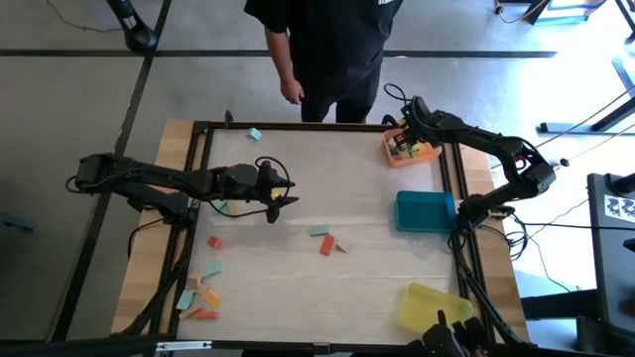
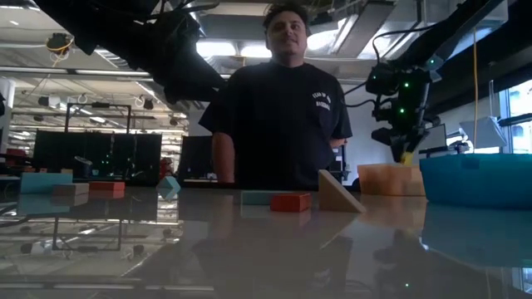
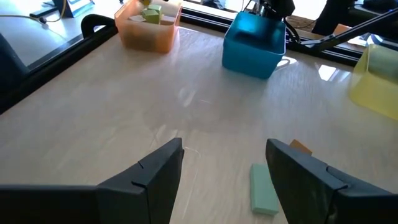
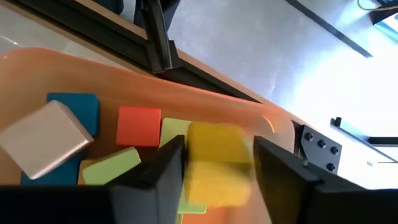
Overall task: Sort blocks by size
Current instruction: Put the yellow cube block into the orange bin, then put the brown rectangular block into the blue bin
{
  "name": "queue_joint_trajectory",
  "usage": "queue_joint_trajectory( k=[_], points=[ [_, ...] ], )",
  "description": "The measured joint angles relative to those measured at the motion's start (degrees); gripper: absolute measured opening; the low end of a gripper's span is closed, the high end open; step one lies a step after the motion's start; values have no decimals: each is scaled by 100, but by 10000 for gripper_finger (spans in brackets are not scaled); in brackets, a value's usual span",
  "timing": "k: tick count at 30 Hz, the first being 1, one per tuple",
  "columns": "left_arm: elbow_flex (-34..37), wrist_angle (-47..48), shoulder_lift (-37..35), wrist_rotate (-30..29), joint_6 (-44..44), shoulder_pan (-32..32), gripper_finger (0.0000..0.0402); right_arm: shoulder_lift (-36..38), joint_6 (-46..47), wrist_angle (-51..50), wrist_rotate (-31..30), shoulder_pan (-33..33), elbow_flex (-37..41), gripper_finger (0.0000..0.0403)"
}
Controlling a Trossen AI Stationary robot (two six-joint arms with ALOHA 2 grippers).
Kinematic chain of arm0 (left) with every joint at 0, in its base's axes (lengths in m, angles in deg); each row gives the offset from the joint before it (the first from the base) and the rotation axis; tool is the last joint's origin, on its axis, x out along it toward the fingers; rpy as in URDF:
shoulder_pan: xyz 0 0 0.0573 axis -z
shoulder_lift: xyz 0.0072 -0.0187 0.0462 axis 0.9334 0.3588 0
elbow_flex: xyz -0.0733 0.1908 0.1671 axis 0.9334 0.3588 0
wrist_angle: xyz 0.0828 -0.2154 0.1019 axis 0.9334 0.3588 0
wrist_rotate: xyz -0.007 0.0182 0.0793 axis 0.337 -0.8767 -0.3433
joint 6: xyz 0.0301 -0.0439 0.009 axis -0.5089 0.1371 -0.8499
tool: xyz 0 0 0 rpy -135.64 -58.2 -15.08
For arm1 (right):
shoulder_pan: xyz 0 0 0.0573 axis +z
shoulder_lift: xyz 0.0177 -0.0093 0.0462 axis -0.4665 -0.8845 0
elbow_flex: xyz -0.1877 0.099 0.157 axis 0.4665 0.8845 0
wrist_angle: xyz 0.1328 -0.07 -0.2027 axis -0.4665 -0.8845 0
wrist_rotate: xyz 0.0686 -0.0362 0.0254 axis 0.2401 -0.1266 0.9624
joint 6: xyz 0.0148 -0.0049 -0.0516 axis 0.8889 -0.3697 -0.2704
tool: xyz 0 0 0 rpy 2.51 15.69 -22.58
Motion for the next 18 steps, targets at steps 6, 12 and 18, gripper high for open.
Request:
queue_joint_trajectory(
  k=[6, 12, 18],
  points=[
    [0, 0, 0, 0, -36, 5, 219, 65, -284, 58, -172, 22, 0, 257],
    [0, 17, 0, -4, -341, 68, 219, 578, -314, 59, 689, 665, 0, 283],
    [0, 361, 2, -2, -708, 75, 219, 1075, -279, 157, 1070, 2071, 0, 284]
  ],
)
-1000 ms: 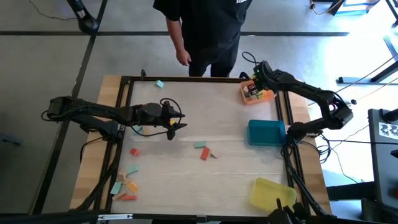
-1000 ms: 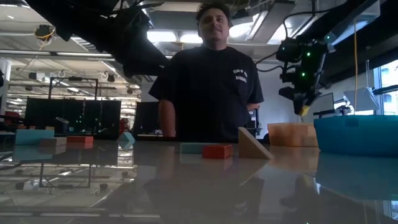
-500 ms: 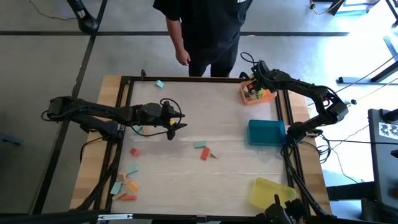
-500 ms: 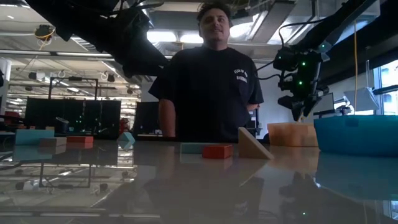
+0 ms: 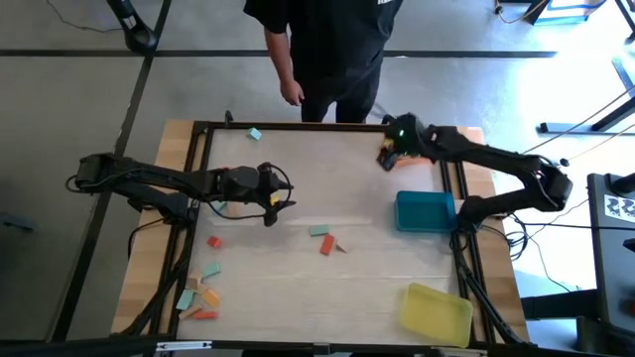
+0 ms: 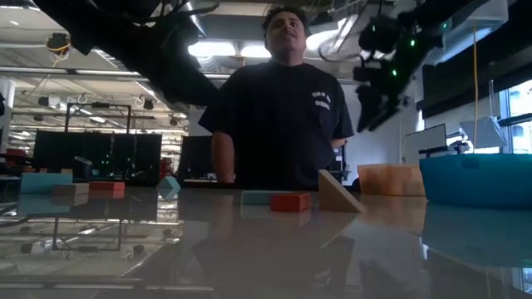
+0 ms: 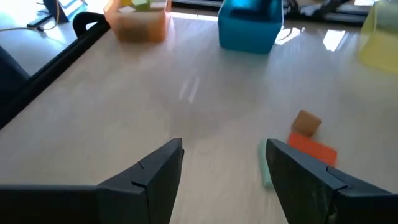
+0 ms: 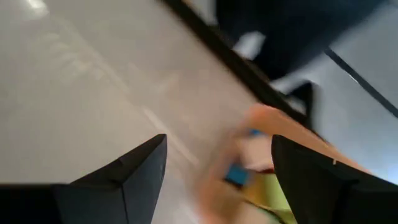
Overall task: Sort blocks by size
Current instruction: Put the brown rectangular block into the blue bin
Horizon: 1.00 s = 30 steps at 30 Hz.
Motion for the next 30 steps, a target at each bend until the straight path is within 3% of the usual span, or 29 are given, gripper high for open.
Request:
queue_joint_trajectory(
  k=[8, 13, 17, 23, 26, 30],
  points=[
    [0, -68, 4, 1, -344, -10, 219, 20, 3, 1471, 26, 1946, 574, 284],
    [-14, -276, 4, -4, -573, 129, 219, 16, -144, 2624, 35, 2771, 1192, 284],
    [-321, 19, 2, 4, -619, 388, 219, 16, -142, 2998, 200, 3211, 1495, 284],
    [-1084, 1942, 2, -380, -258, 1054, 219, 16, 150, 3278, 253, 3623, 1703, 284],
    [-1417, 3169, 2, -583, 443, 1481, 219, 16, 232, 3276, 252, 3732, 1705, 284],
    [-1610, 4085, -2, -667, 1593, 2055, 219, 16, 269, 3354, 226, 3762, 1705, 284]
  ],
)
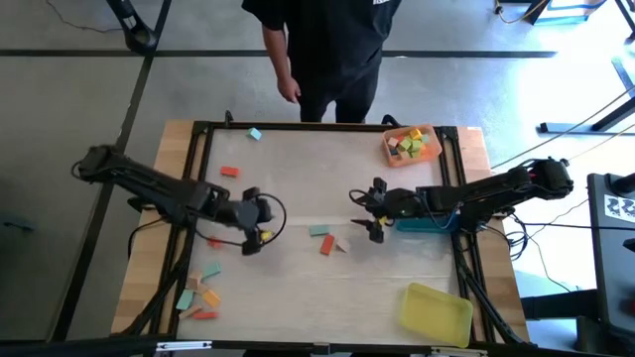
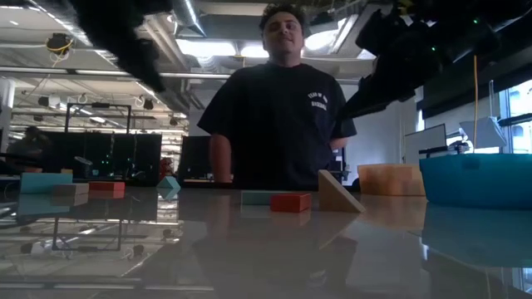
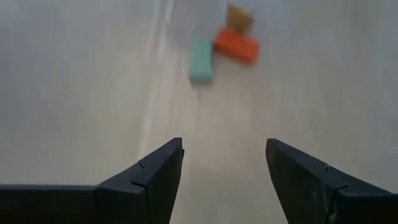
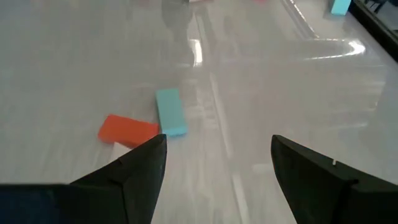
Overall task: Sort blocks by size
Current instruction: Put the brown rectangular block into the blue bin
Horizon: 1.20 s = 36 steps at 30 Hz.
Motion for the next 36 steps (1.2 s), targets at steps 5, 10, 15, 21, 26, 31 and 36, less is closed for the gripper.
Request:
queue_joint_trajectory(
  k=[5, 10, 15, 21, 26, 31, 36],
  points=[
    [-3, 856, 88, -2, 1353, 639, 219, -2, 57, 140, -25, -11, 0, 284],
    [-3, 1811, 248, -8, 2495, 1057, 219, -2, 282, 155, -26, -11, 0, 284],
    [-3, 2818, 355, -377, 3671, 1081, 219, -2, 655, 150, -25, -9, 0, 284],
    [1, 3414, 382, -36, 4701, 1097, 219, -2, 886, 129, 58, -11, 0, 284],
    [337, 3357, 378, -593, 5029, 825, 219, -4, 900, 130, -6, -11, 0, 284],
    [981, 2472, 378, -632, 5549, 279, 219, -4, 883, 129, -207, -11, 0, 284],
    [1525, 1582, 378, -659, 5539, -270, 219, -4, 881, 129, -241, -11, 0, 284]
  ],
)
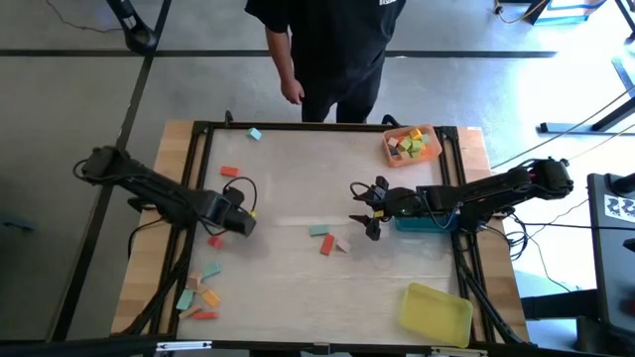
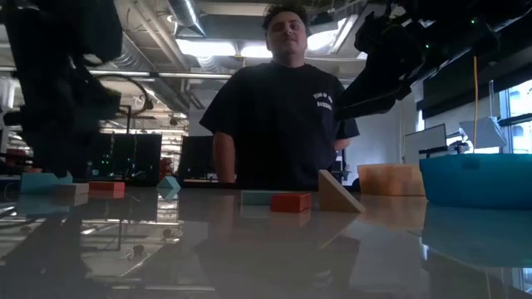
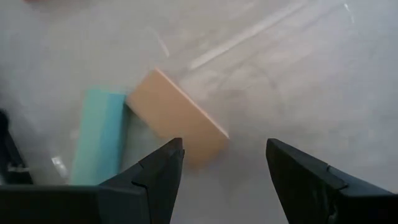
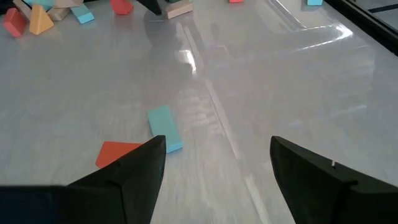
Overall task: Sort blocks by size
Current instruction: Put the brown rectangular block into the blue bin
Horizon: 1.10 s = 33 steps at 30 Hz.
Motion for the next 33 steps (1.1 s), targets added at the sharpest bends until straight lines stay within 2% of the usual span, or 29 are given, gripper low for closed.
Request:
queue_joint_trajectory(
  k=[4, 9, 19, 25, 33],
  points=[
    [164, -147, 0, -58, -191, -286, 207, 0, 0, -2, 0, 0, 0, 284],
    [163, -275, 0, -74, -429, -348, 154, 0, -2, -1, -2, 0, 0, 284],
    [163, 35, 0, -331, -292, -346, 58, 0, 4, 0, -6, 0, 0, 284],
    [165, -9, 0, -329, -822, -344, 29, 0, 7, -1, -5, 0, -2, 284],
    [165, -1211, 0, -273, -2333, -186, 8, 0, 13, -4, -4, 0, -2, 284]
  ],
)
